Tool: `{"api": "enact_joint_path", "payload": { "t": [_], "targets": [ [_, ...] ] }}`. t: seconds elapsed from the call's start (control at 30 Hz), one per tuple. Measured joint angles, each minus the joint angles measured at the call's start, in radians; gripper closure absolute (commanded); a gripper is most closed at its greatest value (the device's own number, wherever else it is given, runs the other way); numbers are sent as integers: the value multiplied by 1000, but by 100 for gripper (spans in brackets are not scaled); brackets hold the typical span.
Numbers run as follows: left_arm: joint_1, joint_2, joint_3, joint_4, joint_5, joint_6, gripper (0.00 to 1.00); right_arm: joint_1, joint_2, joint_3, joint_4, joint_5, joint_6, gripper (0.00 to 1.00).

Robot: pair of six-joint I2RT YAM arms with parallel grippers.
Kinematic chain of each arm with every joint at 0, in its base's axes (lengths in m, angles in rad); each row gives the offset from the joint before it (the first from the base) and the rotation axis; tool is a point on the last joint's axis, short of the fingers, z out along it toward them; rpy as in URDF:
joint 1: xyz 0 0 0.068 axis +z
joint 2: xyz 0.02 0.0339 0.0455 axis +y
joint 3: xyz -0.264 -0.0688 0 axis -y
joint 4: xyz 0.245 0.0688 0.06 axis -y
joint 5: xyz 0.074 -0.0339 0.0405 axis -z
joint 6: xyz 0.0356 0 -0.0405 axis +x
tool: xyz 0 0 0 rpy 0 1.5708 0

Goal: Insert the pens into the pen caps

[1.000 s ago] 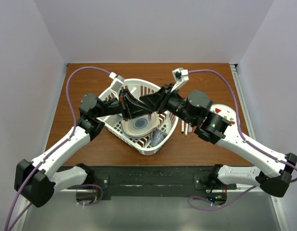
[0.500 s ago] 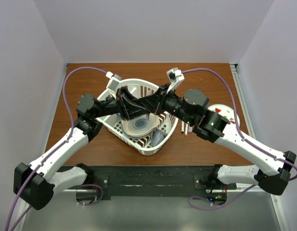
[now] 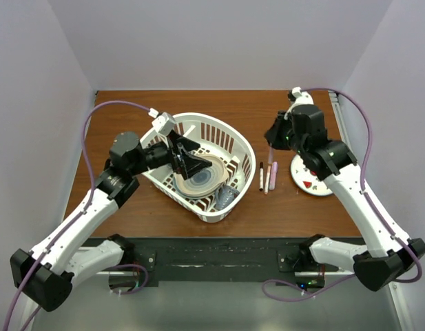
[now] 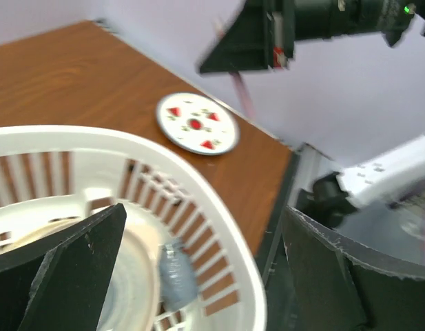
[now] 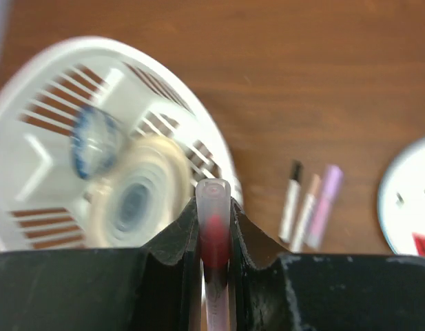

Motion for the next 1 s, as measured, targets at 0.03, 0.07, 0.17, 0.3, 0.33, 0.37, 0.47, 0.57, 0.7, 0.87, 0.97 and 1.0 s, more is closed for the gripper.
{"api": "enact_joint_path", "payload": {
  "t": [0.03,0.07,0.17,0.3,0.33,0.37,0.47,0.57,0.7,0.87,0.97,1.0],
  "targets": [
    [0,-17,8,-39,-45,36,0,-20,2,-18,-32,0,-3,100],
    [0,-32,12,-66,-83,62,0,-37,5,-37,-60,2,-5,100],
    [0,-103,-5,-117,-220,138,0,-84,42,-106,-136,11,-17,100],
    [0,-187,-77,-120,-370,194,0,-123,146,-170,-157,30,-23,96],
    [0,-202,-97,-123,-408,200,0,-132,174,-192,-153,37,-22,96],
    [0,-211,-114,-129,-445,206,0,-142,197,-213,-147,43,-22,96],
    [0,-222,-135,-137,-512,219,0,-172,250,-264,-122,49,-21,96],
    [0,-250,-148,-138,-549,227,0,-206,312,-283,-97,65,-21,97],
    [0,-297,-161,-131,-582,240,0,-243,353,-304,-50,74,-22,95],
    [0,-310,-161,-112,-603,246,0,-270,385,-322,-9,74,-30,90],
    [0,-307,-161,-113,-609,250,0,-280,420,-335,28,72,-40,84],
    [0,-306,-161,-113,-610,250,0,-283,428,-341,38,69,-43,82]
  ]
}}
